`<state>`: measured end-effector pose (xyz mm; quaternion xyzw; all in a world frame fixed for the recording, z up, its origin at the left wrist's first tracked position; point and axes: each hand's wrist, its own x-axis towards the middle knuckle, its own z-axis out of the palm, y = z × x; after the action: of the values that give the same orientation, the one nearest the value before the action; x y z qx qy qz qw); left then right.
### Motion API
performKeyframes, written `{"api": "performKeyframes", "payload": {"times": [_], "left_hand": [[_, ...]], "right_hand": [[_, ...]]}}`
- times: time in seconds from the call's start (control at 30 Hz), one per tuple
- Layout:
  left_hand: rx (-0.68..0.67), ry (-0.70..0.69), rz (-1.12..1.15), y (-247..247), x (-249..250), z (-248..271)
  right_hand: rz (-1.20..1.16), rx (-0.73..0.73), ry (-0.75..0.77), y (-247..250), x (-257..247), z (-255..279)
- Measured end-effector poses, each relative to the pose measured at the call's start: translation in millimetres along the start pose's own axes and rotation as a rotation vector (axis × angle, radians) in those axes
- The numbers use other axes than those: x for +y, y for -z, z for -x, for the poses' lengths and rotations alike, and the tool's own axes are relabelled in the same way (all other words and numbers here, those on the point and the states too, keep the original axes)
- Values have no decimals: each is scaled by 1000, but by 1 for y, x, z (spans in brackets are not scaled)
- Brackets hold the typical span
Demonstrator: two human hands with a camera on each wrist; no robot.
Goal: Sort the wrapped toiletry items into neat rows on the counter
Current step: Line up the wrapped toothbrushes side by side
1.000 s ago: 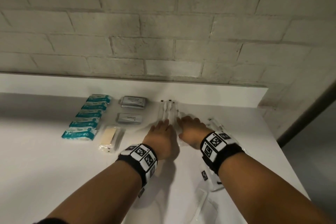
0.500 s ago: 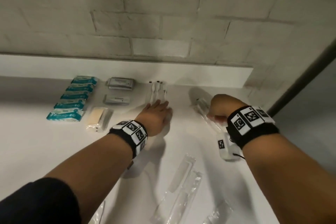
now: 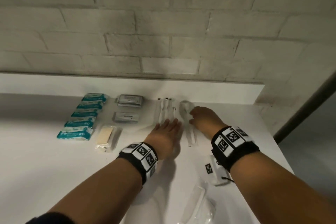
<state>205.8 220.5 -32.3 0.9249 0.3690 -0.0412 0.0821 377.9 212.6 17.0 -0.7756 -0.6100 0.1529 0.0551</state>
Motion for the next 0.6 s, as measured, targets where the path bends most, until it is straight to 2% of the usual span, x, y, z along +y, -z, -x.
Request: {"api": "performKeyframes", "payload": {"times": [0.1,0.2,0.33,0.4,0.47,0.53,0.57,0.6], "left_hand": [[9,6,4,-2,-1,-1],[6,5,14,-1,1,-2],[-42,12,40,1,2,-2],[-63,8,50,3,4,-2],[-100,-14,17,5,6,-3],[-149,-40,-30,4,5,-4],[-168,-45,-43,3,5,-4],[-180,-44,-47,2,4,-4]], "right_hand": [[170,-182,76,-5,-14,2],[153,-257,51,-12,-21,2],[-9,-217,43,-15,-13,6],[-138,-132,23,-12,0,6],[-193,-2,-71,-6,24,3],[-102,103,-214,1,51,3],[-31,97,-287,4,63,6],[54,21,-349,7,73,10]]}}
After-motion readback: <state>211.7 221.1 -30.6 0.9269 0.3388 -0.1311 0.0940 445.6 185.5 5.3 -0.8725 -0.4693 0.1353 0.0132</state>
